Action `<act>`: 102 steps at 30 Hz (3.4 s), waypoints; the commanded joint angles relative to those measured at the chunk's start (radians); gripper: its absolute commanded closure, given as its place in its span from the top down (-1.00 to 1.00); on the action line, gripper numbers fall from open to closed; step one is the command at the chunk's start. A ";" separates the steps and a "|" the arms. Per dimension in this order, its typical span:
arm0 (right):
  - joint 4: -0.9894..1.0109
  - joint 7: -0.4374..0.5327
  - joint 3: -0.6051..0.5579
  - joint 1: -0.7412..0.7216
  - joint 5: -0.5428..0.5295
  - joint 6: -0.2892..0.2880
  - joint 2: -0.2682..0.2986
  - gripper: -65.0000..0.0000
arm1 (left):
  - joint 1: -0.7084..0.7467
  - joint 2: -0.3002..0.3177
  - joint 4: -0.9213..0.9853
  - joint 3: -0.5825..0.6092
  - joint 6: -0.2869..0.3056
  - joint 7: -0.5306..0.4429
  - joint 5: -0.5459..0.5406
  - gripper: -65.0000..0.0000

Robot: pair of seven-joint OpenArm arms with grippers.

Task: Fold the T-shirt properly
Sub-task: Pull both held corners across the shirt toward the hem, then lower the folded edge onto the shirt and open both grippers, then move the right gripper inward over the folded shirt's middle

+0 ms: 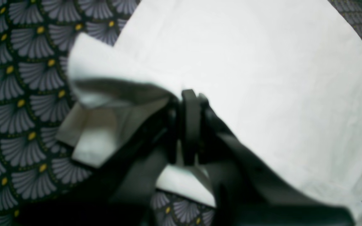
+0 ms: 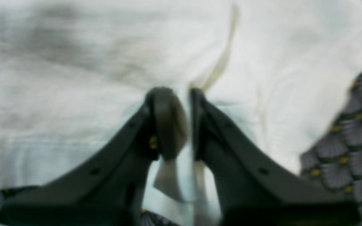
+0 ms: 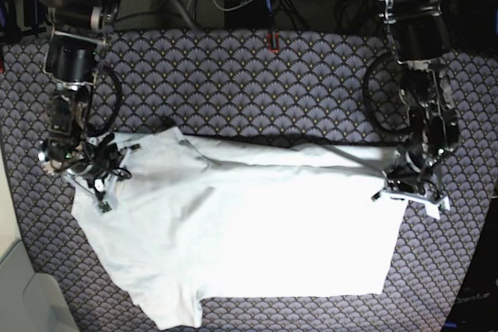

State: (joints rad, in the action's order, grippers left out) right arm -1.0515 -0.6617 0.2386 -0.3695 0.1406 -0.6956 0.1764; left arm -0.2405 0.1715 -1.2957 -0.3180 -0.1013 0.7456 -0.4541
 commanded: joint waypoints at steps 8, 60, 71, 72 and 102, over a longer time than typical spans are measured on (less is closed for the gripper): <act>0.000 0.027 0.000 -0.059 -0.005 -0.003 -0.011 -0.95 | -0.013 0.009 -0.018 0.000 0.010 -0.019 -0.007 -0.98; 0.196 0.076 -0.003 -0.383 0.000 -0.003 0.007 -0.87 | -0.161 -0.003 0.110 0.148 0.010 -0.214 0.136 -0.97; 0.190 0.069 0.002 -0.382 -0.003 -0.003 0.008 -0.01 | -0.156 0.000 0.098 0.142 0.012 -0.214 0.134 -0.01; 0.188 0.069 0.002 -0.382 -0.003 -0.003 0.012 -0.03 | -0.156 0.006 0.097 0.142 0.012 -0.214 0.131 -0.01; -0.465 -0.085 -0.304 0.071 -0.020 -0.003 -0.194 -0.84 | 0.119 0.079 0.072 0.072 0.008 -0.205 0.128 -0.99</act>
State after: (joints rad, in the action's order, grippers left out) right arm -1.4979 -0.7677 -0.0666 -0.2707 0.1287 -0.6987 -0.0189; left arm -0.1059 0.2352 -1.2041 -0.2401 -0.0864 0.5640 -0.3283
